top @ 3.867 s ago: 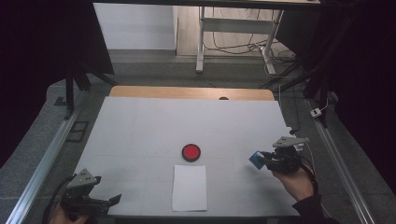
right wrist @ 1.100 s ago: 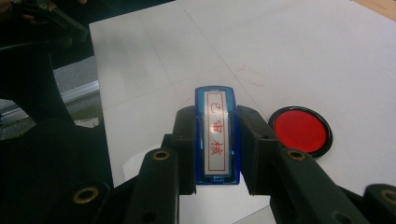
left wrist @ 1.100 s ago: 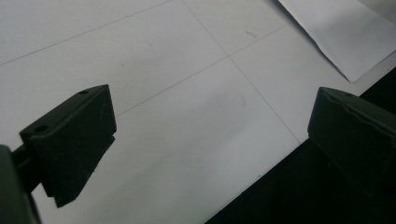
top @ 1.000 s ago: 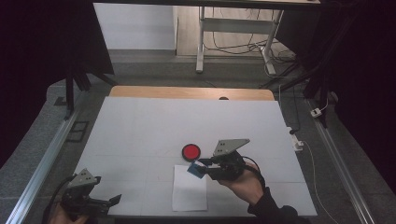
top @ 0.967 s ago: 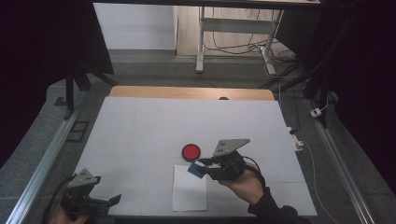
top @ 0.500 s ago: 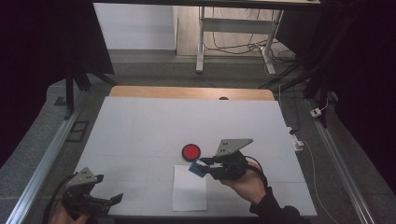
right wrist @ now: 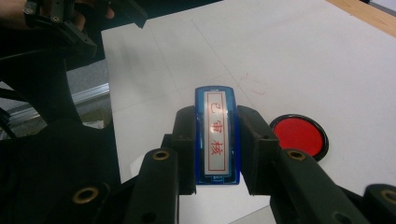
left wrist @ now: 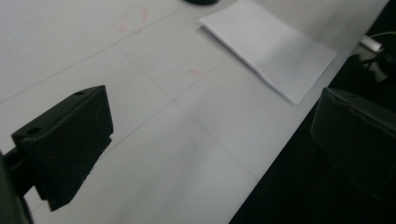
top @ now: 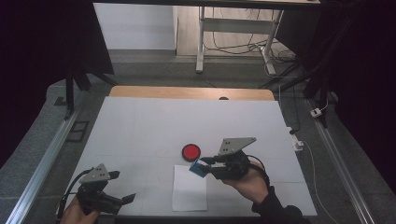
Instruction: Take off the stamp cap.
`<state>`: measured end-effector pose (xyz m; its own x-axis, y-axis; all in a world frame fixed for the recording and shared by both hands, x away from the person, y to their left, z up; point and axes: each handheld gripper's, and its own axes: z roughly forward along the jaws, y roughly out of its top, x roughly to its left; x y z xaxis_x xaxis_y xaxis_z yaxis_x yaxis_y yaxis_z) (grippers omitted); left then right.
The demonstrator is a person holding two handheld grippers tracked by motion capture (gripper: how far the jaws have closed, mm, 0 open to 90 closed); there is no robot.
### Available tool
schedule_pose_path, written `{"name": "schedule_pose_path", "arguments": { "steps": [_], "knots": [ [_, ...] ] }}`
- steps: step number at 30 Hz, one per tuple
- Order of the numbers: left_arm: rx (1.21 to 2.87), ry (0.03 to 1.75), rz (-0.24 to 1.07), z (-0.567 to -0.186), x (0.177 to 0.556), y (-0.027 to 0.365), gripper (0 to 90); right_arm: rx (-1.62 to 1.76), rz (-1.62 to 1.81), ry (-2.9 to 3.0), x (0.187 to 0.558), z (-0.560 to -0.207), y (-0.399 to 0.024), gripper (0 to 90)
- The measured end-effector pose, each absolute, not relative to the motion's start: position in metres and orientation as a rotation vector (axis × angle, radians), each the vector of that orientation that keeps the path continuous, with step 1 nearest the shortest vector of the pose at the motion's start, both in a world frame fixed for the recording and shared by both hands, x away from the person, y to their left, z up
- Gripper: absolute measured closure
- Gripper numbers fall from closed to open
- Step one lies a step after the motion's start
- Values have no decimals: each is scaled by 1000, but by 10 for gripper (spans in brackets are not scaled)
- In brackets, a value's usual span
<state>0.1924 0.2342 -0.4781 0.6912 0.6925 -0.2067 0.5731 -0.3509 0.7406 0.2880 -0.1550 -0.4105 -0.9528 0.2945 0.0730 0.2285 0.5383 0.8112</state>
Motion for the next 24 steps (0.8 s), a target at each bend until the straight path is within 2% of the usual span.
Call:
{"name": "schedule_pose_path", "arguments": {
  "steps": [6, 13, 24],
  "knots": [
    [2021, 888, 126, -476, 202, 222, 0, 449, 1408, 2696, 288, -410, -155, 703],
    [2060, 800, 51, -475, 217, 205, 0, 441, 1415, 2695, 289, -407, -156, 703],
    [2123, 688, 49, -473, 237, 183, 0, 413, 1434, 2694, 288, -403, -156, 703]
  ]
}}
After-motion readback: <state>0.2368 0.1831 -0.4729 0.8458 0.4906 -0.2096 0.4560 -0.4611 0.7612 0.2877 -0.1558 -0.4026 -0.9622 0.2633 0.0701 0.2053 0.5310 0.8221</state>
